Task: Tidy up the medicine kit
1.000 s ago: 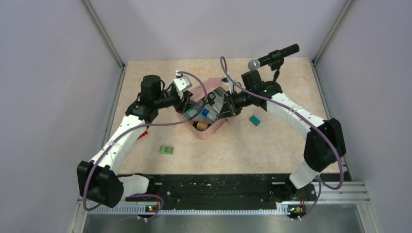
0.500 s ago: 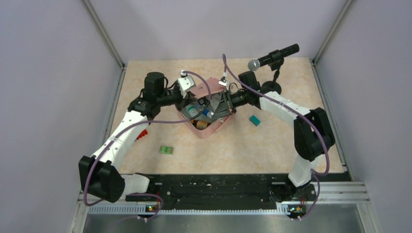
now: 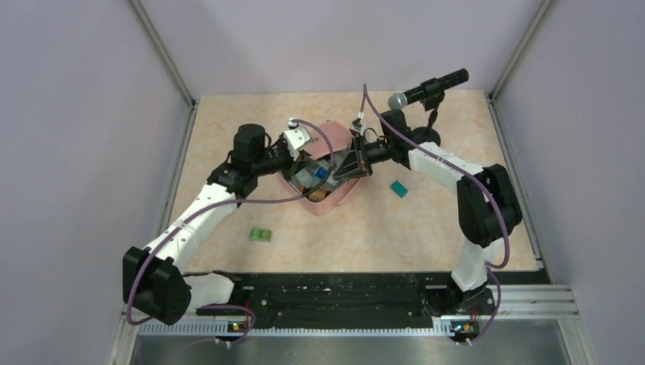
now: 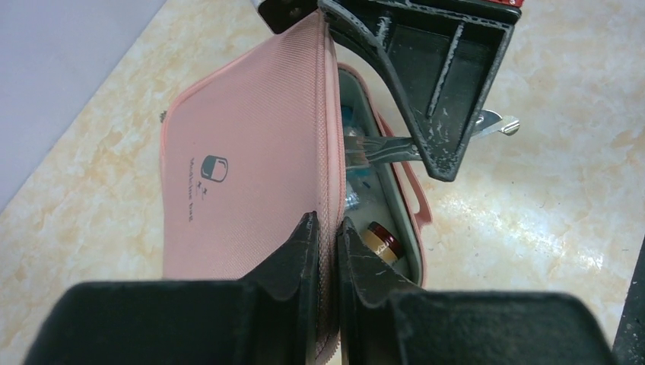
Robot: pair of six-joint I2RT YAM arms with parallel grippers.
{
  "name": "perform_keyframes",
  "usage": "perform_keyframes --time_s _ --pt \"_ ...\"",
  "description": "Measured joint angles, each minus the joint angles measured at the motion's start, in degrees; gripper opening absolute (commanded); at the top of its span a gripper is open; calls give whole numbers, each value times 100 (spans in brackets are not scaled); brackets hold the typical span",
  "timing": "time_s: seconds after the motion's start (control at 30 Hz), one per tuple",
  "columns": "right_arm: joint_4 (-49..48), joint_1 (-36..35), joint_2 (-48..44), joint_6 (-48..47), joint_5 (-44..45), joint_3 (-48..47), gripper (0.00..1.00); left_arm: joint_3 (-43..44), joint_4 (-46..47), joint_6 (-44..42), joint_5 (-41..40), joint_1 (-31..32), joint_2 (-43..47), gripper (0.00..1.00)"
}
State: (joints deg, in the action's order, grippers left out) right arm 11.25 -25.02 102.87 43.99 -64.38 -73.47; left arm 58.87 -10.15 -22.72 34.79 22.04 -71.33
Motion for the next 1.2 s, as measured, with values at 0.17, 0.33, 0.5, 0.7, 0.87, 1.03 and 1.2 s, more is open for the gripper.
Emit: perform_keyframes --time_s 0.17,0.33,0.5,0.7,0.87,1.03,1.2 --pt "33 7 192 654 428 -111 0 -256 120 284 -424 181 59 0" --pt "192 59 376 1102 1189 -544 0 -291 203 852 -603 188 72 0" --pt "476 90 424 1233 1805 -964 0 -278 341 1394 -728 188 72 0" --pt "597 74 439 1388 2098 -1064 0 -103 273 1773 -977 190 70 0" --pt "442 33 507 1816 2144 -1064 0 164 46 2153 -1167 205 28 0" --pt "52 -44 686 2216 1963 -1147 0 234 -39 2282 -1145 203 -57 0" --pt "-52 -76 743 2579 1803 -1217 24 234 -33 2280 -1152 199 -57 0"
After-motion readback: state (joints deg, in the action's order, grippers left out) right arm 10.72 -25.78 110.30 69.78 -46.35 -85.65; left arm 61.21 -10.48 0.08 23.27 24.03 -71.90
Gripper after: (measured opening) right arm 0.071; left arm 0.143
